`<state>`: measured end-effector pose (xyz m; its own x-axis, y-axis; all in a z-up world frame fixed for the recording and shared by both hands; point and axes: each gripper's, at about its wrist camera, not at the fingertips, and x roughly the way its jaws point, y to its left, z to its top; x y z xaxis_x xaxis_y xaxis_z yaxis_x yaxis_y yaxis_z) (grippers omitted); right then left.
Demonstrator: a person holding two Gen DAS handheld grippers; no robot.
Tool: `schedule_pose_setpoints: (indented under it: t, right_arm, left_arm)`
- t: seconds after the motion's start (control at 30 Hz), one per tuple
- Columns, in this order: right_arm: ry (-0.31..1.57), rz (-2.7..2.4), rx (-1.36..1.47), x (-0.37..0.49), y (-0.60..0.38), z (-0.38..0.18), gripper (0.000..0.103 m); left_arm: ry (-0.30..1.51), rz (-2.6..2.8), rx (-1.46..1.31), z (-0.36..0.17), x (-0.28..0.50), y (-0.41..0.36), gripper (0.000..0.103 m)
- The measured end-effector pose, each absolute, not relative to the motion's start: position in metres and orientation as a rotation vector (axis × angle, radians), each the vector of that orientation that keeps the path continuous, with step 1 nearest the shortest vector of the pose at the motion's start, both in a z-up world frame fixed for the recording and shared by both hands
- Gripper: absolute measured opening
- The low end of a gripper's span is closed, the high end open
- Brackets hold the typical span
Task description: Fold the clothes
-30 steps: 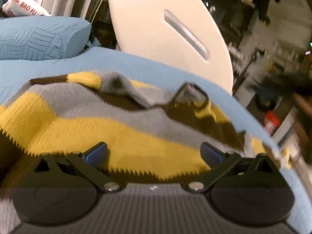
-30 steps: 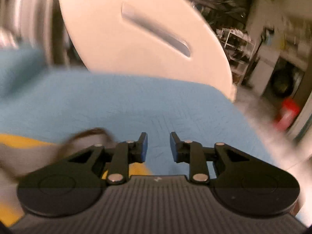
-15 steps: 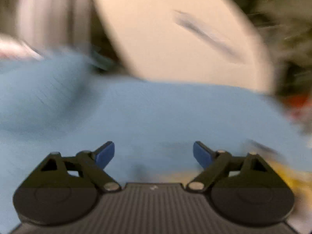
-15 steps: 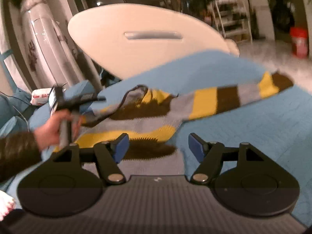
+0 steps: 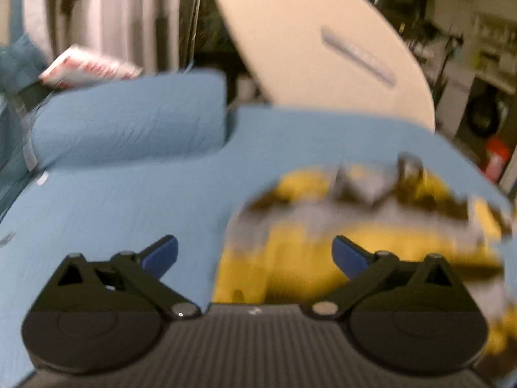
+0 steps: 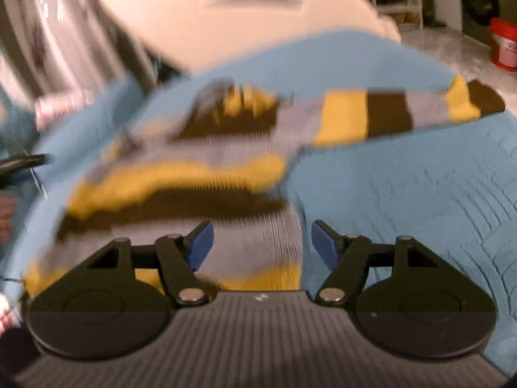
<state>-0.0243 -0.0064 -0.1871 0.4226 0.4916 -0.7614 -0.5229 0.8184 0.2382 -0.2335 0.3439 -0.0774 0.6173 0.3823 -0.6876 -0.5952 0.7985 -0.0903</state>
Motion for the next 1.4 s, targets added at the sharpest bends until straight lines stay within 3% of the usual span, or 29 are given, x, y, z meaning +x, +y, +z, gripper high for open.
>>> schedule_pose_setpoints:
  t: [0.1, 0.17, 0.33, 0.4, 0.47, 0.53, 0.6, 0.63, 0.67, 0.7, 0.9, 1.0, 1.07, 1.13, 1.27, 1.4]
  right_arm:
    - [1.042, 0.650, -0.104, -0.027, -0.007, -0.203, 0.070]
    - [1.079, 0.665, -0.088, -0.033, -0.008, -0.213, 0.075]
    - [0.986, 0.792, -0.034, -0.083, -0.001, -0.219, 0.076]
    - [0.950, 0.839, -0.102, -0.106, 0.004, -0.217, 0.065]
    - [0.931, 0.821, -0.162, -0.113, 0.006, -0.214, 0.014]
    - [0.947, 0.814, -0.120, -0.108, 0.002, -0.210, 0.013]
    - [0.899, 0.761, -0.101, -0.106, -0.009, -0.201, 0.013]
    - [0.881, 0.746, -0.101, -0.106, -0.012, -0.196, 0.012]
    - [0.840, 0.714, -0.098, -0.106, -0.020, -0.186, 0.012]
    - [0.801, 0.684, -0.096, -0.106, -0.028, -0.177, 0.012]
    - [0.683, 0.540, -0.160, -0.110, -0.076, -0.138, 0.012]
    - [0.866, 0.545, -0.228, -0.101, -0.078, -0.161, 0.016]
    - [0.963, 0.535, -0.197, -0.094, -0.080, -0.174, 0.018]
    - [0.969, 0.516, -0.123, -0.092, -0.087, -0.174, 0.023]
    - [0.851, 0.453, 0.098, -0.094, -0.105, -0.163, 0.062]
    - [0.867, 0.398, 0.309, -0.093, -0.119, -0.172, 0.064]
  left_arm:
    - [0.779, 0.464, -0.488, -0.087, -0.279, 0.327, 0.102]
    - [0.826, 0.447, -0.548, -0.094, -0.287, 0.326, 0.102]
    - [0.995, 0.396, -0.626, -0.125, -0.276, 0.330, 0.101]
    - [1.055, 0.400, -0.663, -0.142, -0.268, 0.332, 0.099]
    - [1.090, 0.402, -0.684, -0.150, -0.260, 0.337, 0.100]
    - [1.091, 0.400, -0.680, -0.150, -0.257, 0.334, 0.099]
    - [1.130, 0.396, -0.601, -0.148, -0.251, 0.325, 0.085]
    - [1.141, 0.401, -0.563, -0.144, -0.250, 0.320, 0.062]
    - [1.147, 0.383, -0.542, -0.139, -0.251, 0.315, 0.021]
    - [1.144, 0.331, -0.549, -0.132, -0.255, 0.311, 0.009]
    - [1.107, 0.215, -0.524, -0.114, -0.277, 0.278, 0.013]
    - [1.121, 0.227, -0.477, -0.114, -0.280, 0.269, 0.041]
    - [1.070, 0.285, -0.435, -0.104, -0.290, 0.274, 0.083]
    - [0.991, 0.357, -0.394, -0.089, -0.304, 0.283, 0.095]
    - [0.827, 0.526, -0.374, -0.065, -0.319, 0.314, 0.099]
    - [0.760, 0.532, -0.365, -0.053, -0.284, 0.325, 0.099]
